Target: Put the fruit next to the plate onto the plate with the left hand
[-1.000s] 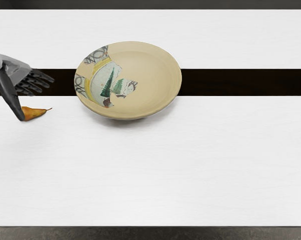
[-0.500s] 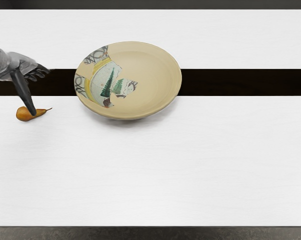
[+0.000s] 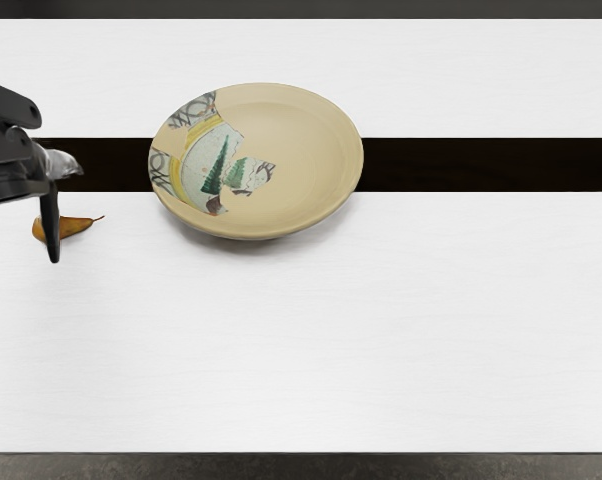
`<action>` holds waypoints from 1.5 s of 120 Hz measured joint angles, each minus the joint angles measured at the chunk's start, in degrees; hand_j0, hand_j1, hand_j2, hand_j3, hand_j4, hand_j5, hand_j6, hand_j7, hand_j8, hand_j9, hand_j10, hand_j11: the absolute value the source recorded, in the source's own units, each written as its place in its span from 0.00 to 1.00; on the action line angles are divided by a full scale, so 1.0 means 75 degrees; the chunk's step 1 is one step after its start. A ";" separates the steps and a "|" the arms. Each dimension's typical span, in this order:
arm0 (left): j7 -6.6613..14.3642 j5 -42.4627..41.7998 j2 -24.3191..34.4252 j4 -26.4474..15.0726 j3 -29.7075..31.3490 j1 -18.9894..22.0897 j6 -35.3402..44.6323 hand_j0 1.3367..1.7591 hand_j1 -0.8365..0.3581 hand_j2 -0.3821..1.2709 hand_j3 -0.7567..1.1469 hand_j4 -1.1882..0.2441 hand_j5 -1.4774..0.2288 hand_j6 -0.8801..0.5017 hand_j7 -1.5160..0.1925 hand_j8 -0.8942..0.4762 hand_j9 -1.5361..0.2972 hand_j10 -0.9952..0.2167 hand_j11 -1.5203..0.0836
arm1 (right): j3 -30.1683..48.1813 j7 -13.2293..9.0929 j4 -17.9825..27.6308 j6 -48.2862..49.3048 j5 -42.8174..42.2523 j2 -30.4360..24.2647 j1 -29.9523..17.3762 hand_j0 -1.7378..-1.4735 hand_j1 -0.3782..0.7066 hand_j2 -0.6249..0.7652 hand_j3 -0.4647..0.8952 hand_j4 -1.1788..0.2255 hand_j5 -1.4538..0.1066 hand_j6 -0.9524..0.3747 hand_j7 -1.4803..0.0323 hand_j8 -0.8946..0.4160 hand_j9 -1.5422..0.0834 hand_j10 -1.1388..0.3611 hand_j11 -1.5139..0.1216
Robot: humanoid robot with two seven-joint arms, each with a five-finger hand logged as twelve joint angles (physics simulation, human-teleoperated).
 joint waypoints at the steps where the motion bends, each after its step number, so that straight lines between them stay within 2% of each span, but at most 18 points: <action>1: -0.0003 0.0008 -0.0003 0.0021 -0.0022 0.0067 0.0002 0.76 0.98 0.23 0.40 0.82 0.86 0.63 0.88 0.64 0.83 0.81 0.94 | 0.0000 0.0000 0.0000 0.0000 0.0000 0.0000 0.0001 0.30 0.03 0.45 0.34 0.84 0.93 0.72 0.98 0.68 0.95 0.76 0.93; 6: -0.0009 0.0039 -0.0018 0.0197 -0.0132 0.0334 0.0009 0.76 0.98 0.23 0.40 0.82 0.86 0.63 0.88 0.64 0.83 0.81 0.94 | 0.0000 0.0000 0.0000 0.0000 0.0000 0.0000 0.0001 0.30 0.03 0.45 0.34 0.84 0.93 0.72 0.98 0.68 0.95 0.76 0.93; 27: -0.0006 0.0057 -0.0008 0.0910 -0.0302 0.0831 0.0074 0.76 0.98 0.23 0.40 0.82 0.86 0.63 0.88 0.64 0.83 0.81 0.94 | 0.0000 0.0000 -0.0003 0.0000 0.0000 0.0000 0.0000 0.30 0.03 0.45 0.34 0.84 0.93 0.72 0.98 0.68 0.95 0.76 0.93; 45: 0.0010 0.0028 -0.0008 0.1248 -0.0287 0.1223 0.0484 0.76 0.97 0.23 0.40 0.82 0.85 0.62 0.87 0.64 0.82 0.81 0.93 | 0.0000 0.0000 -0.0003 0.0000 0.0000 0.0000 -0.0001 0.30 0.03 0.45 0.34 0.84 0.93 0.72 0.98 0.68 0.95 0.76 0.93; 79: -0.0018 -0.0470 0.0085 0.1349 -0.0332 0.1448 0.1197 0.76 0.94 0.24 0.40 0.80 0.83 0.60 0.85 0.62 0.80 0.78 0.91 | 0.0000 0.0000 -0.0002 0.0000 0.0000 0.0000 0.0002 0.30 0.03 0.45 0.34 0.84 0.93 0.72 0.98 0.68 0.95 0.76 0.93; 96: -0.0261 -0.0512 0.0097 0.1355 -0.0369 0.1736 0.1239 0.76 0.94 0.24 0.40 0.79 0.83 0.60 0.85 0.61 0.80 0.78 0.90 | 0.0000 0.0000 -0.0003 0.0000 0.0000 0.0000 0.0002 0.30 0.03 0.45 0.34 0.84 0.93 0.72 0.98 0.68 0.95 0.76 0.93; 112: -0.0350 -0.0513 0.0372 0.1425 -0.0310 0.2080 0.1254 0.76 0.94 0.24 0.40 0.79 0.82 0.60 0.85 0.61 0.80 0.78 0.90 | 0.0000 0.0000 -0.0002 0.0000 0.0000 0.0000 0.0001 0.30 0.03 0.45 0.34 0.84 0.93 0.72 0.98 0.68 0.95 0.76 0.93; 180: -0.0384 -0.0438 0.0354 0.1857 -0.0580 0.2231 0.1254 0.76 0.80 0.25 0.40 0.69 0.72 0.50 0.74 0.51 0.70 0.66 0.79 | 0.0000 0.0000 -0.0002 0.0000 0.0000 0.0000 0.0001 0.30 0.03 0.45 0.34 0.84 0.93 0.72 0.98 0.68 0.95 0.76 0.93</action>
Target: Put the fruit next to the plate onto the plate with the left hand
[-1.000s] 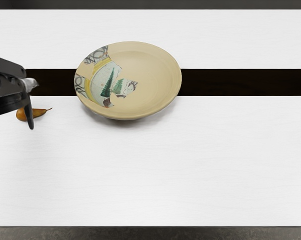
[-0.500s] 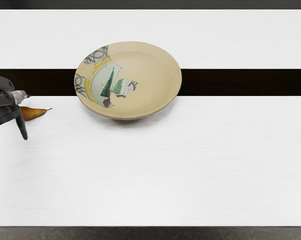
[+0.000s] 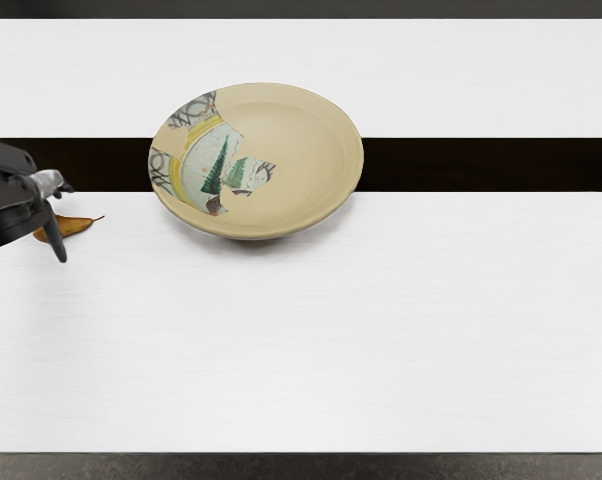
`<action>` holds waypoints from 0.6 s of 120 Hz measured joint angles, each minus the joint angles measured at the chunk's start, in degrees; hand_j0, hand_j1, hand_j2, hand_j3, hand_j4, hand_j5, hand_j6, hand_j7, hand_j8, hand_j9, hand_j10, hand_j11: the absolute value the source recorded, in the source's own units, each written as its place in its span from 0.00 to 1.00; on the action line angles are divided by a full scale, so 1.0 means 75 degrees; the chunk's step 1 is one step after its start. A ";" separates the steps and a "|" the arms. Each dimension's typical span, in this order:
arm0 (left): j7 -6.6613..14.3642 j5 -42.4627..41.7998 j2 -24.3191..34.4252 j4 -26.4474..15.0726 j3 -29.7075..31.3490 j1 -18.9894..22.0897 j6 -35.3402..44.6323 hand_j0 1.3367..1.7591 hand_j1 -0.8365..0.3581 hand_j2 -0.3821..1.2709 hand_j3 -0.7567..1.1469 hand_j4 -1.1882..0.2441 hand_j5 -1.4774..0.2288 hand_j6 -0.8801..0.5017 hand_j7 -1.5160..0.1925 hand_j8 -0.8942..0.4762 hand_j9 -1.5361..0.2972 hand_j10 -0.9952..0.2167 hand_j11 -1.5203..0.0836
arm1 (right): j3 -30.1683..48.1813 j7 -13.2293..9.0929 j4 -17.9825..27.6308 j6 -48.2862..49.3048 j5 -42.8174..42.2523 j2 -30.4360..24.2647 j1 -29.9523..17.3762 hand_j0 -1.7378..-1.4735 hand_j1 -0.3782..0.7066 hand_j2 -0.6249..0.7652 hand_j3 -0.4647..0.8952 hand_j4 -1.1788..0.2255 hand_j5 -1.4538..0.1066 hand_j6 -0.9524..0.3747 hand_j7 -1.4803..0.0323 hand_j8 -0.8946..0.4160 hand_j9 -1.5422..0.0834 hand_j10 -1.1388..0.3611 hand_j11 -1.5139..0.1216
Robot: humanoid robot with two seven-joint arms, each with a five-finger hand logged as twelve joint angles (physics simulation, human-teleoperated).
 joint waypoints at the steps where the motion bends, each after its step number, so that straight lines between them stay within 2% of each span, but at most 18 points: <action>1: 0.0000 0.0002 -0.0015 0.0002 -0.0005 0.0001 0.0000 0.76 0.80 0.26 0.40 0.69 0.72 0.50 0.74 0.51 0.70 0.66 0.79 | 0.0000 0.0000 0.0000 0.0000 0.0000 0.0000 0.0000 0.30 0.03 0.45 0.34 0.84 0.93 0.72 0.98 0.68 0.95 0.76 0.93; 72: 0.0000 0.0002 -0.0080 0.0065 -0.0066 0.0108 0.0010 0.76 0.72 0.26 0.40 0.64 0.66 0.44 0.68 0.45 0.64 0.60 0.73 | 0.0000 0.0000 -0.0001 0.0000 0.0000 0.0000 -0.0001 0.30 0.03 0.45 0.34 0.84 0.93 0.72 0.98 0.68 0.95 0.76 0.93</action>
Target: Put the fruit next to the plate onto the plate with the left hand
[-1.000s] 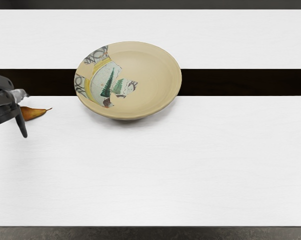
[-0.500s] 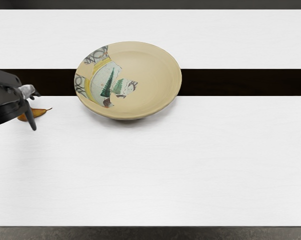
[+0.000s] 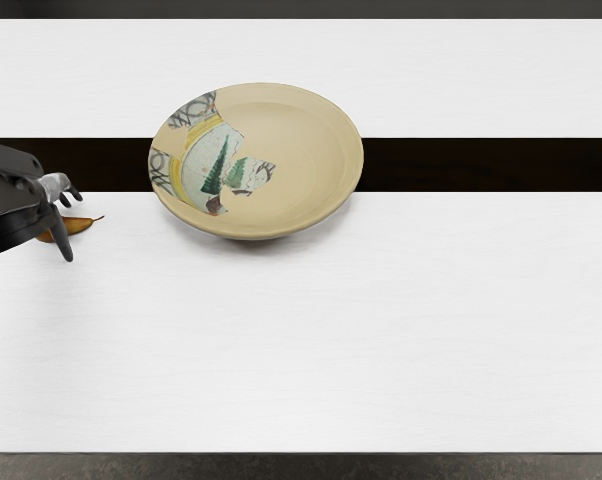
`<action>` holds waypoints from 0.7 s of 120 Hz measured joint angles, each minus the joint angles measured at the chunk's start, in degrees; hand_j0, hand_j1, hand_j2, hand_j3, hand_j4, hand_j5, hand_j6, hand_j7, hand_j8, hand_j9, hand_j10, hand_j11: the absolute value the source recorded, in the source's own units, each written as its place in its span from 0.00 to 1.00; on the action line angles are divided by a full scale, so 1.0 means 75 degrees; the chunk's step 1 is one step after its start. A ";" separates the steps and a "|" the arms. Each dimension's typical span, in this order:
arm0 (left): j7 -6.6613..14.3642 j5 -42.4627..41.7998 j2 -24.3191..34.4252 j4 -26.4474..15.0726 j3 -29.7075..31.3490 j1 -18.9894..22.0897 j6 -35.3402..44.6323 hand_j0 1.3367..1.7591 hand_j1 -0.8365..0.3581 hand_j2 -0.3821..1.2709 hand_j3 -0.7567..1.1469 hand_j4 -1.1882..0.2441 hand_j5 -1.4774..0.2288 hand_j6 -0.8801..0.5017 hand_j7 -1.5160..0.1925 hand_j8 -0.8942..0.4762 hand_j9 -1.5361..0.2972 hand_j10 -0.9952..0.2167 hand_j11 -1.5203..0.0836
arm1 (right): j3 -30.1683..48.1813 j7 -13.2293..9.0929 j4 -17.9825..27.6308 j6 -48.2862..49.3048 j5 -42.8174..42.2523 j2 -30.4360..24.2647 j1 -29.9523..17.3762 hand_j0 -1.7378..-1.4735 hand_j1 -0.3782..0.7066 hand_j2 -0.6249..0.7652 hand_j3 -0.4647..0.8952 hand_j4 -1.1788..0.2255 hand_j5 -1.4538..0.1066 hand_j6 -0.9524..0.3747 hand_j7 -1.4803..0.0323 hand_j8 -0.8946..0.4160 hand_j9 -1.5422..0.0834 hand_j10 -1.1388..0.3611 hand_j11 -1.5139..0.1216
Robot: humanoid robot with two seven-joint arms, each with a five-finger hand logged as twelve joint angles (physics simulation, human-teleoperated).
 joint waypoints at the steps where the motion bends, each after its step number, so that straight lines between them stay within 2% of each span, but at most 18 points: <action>1: 0.0000 0.0000 0.0000 -0.0001 0.0000 0.0000 0.0000 0.76 0.72 0.26 0.40 0.64 0.66 0.44 0.68 0.45 0.64 0.59 0.73 | 0.0000 0.0000 -0.0001 0.0000 0.0000 0.0000 0.0000 0.30 0.03 0.45 0.34 0.84 0.93 0.72 0.98 0.68 0.95 0.76 0.93; 84: 0.0011 0.0000 0.0028 -0.0007 0.0017 -0.0034 -0.0011 0.76 0.63 0.27 0.40 0.58 0.59 0.38 0.62 0.39 0.58 0.53 0.66 | 0.0000 0.0000 -0.0001 0.0000 0.0000 0.0000 -0.0001 0.30 0.03 0.45 0.34 0.84 0.93 0.72 0.98 0.68 0.95 0.76 0.93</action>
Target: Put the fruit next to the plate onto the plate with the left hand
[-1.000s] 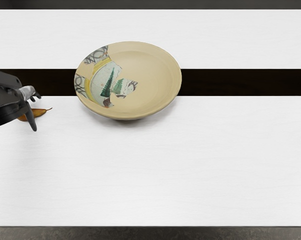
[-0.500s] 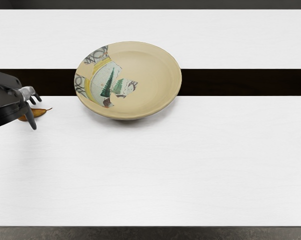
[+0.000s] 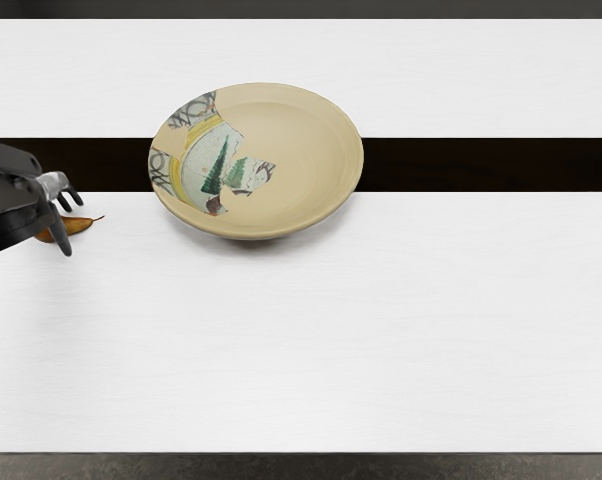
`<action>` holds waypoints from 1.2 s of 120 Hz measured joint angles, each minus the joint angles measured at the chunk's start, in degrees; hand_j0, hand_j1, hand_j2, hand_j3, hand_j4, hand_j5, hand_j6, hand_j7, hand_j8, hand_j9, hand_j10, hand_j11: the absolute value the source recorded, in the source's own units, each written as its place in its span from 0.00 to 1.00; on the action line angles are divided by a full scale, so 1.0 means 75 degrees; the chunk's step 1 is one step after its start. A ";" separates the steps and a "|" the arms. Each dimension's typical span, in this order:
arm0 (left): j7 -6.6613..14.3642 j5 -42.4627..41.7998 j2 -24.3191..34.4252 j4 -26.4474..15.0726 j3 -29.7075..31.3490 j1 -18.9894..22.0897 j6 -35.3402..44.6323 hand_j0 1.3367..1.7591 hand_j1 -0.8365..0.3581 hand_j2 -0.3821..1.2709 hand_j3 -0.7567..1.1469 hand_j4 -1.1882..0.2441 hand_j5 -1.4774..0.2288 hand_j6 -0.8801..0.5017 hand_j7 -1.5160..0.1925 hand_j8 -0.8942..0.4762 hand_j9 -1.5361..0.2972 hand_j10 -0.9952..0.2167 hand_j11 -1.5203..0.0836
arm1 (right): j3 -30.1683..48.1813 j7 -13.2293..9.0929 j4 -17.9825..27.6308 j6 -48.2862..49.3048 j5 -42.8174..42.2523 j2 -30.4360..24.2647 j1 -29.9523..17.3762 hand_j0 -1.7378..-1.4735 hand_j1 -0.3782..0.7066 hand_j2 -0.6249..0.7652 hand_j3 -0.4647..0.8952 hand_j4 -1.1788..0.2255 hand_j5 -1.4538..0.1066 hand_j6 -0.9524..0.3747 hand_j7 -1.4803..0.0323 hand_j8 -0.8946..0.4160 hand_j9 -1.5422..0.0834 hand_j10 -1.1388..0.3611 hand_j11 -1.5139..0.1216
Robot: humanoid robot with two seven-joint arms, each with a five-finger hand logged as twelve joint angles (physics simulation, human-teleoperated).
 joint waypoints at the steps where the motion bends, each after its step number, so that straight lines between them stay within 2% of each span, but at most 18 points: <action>1: 0.0000 0.0000 0.0008 0.0000 0.0003 0.0000 0.0000 0.76 0.63 0.27 0.40 0.58 0.59 0.38 0.62 0.39 0.58 0.53 0.66 | 0.0000 0.0000 0.0000 0.0000 0.0000 0.0000 0.0000 0.30 0.03 0.45 0.34 0.84 0.93 0.72 0.98 0.68 0.95 0.76 0.93; 76: 0.0044 -0.0067 0.0054 -0.0006 0.0209 -0.0013 0.0000 0.76 0.62 0.28 0.40 0.57 0.58 0.37 0.60 0.38 0.57 0.51 0.65 | 0.0000 0.0000 0.0001 0.0000 0.0000 0.0000 0.0001 0.30 0.03 0.45 0.34 0.84 0.93 0.72 0.98 0.68 0.95 0.76 0.93; 144: 0.0059 -0.0071 0.0042 -0.0011 0.0232 0.0011 -0.0002 0.76 0.56 0.28 0.40 0.53 0.54 0.33 0.56 0.34 0.54 0.47 0.60 | 0.0000 0.0000 0.0001 0.0000 0.0000 0.0000 0.0000 0.30 0.03 0.45 0.34 0.84 0.93 0.72 0.98 0.68 0.95 0.76 0.93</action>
